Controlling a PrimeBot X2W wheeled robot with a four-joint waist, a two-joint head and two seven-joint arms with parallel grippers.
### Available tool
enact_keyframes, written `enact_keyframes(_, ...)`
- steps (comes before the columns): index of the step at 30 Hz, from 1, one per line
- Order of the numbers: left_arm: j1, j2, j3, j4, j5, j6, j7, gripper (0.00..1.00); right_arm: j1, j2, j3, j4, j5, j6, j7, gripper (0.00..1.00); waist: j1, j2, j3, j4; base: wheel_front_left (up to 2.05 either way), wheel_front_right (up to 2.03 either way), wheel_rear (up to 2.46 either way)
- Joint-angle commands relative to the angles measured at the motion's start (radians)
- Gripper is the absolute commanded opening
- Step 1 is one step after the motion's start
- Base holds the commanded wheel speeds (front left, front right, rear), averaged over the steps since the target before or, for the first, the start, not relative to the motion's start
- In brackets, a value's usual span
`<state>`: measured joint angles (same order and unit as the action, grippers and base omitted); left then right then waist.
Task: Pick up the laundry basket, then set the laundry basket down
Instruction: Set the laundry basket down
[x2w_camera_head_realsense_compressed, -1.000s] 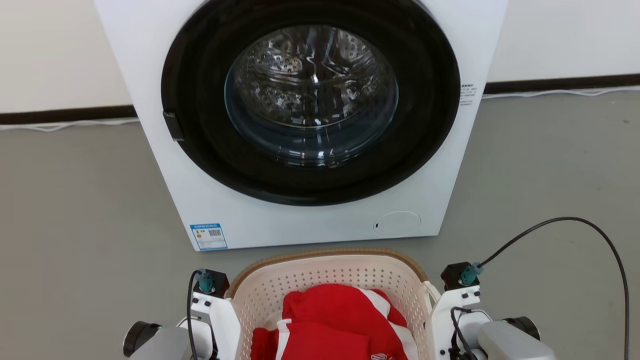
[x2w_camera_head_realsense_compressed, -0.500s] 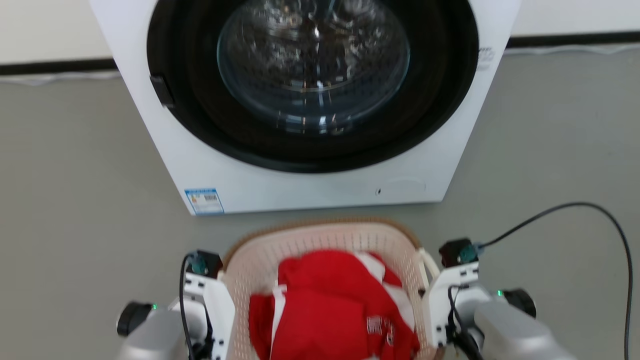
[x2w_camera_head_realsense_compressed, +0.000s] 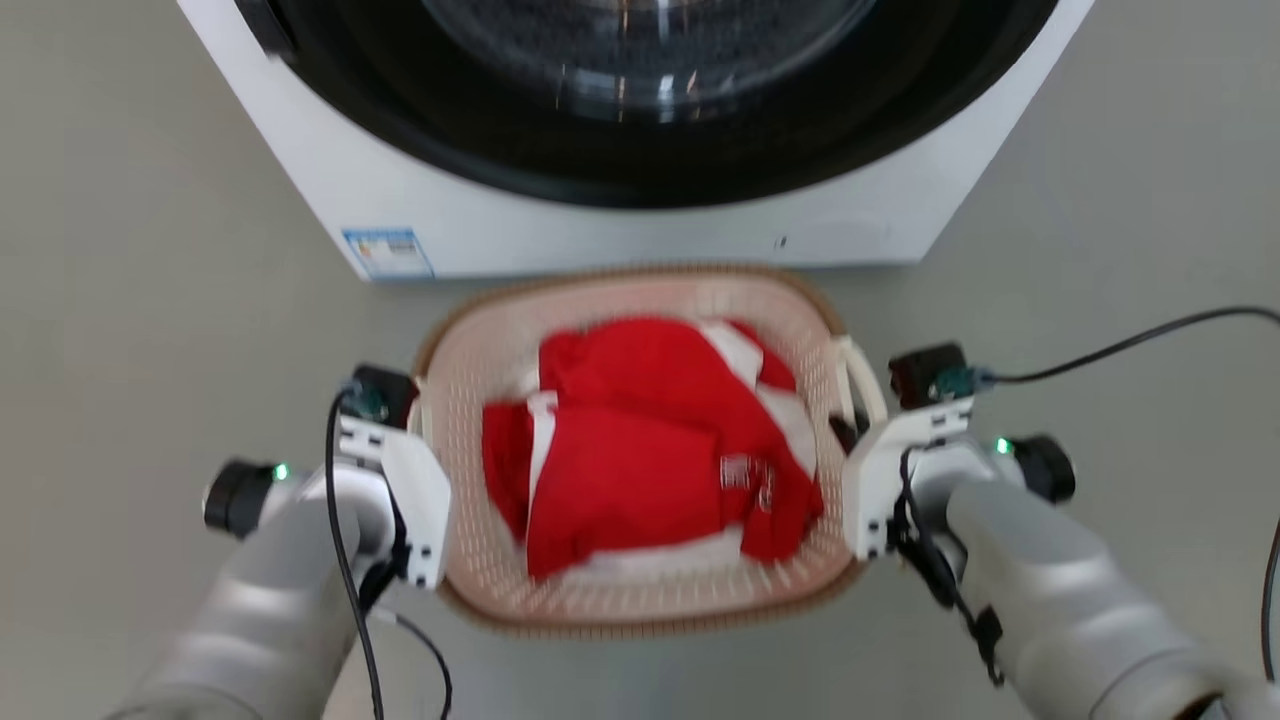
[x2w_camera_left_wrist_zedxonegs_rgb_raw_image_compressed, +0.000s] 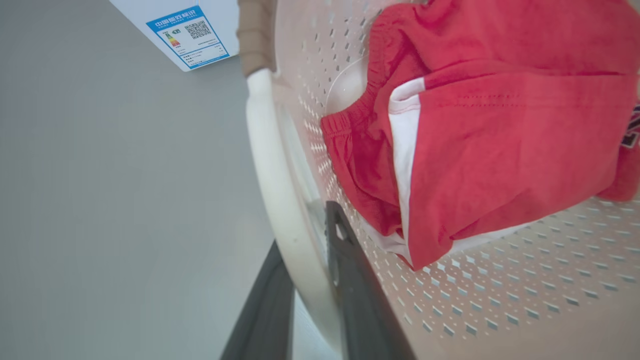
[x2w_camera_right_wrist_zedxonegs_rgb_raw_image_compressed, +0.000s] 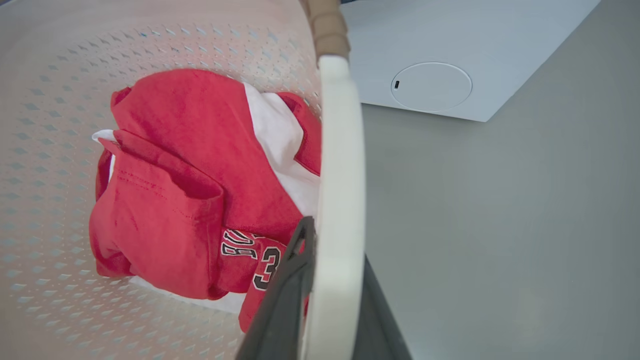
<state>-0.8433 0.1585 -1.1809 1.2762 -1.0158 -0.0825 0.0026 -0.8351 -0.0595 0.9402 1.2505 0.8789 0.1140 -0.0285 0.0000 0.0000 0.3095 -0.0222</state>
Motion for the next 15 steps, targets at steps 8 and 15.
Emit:
enact_keyframes(8,-0.145,0.052,0.018,0.008,0.030,0.036,-0.095,0.00,-0.108,0.009,0.005,0.021,-0.057,0.017,-0.088,0.00,0.0000,0.0000,0.237,0.017,0.00,0.00,0.00)
enact_keyframes(15,-0.217,0.062,0.022,0.009,0.038,0.041,-0.156,0.00,-0.174,0.009,-0.021,0.037,-0.088,0.017,-0.125,0.00,0.0000,0.0000,0.368,0.012,0.00,0.00,0.00)
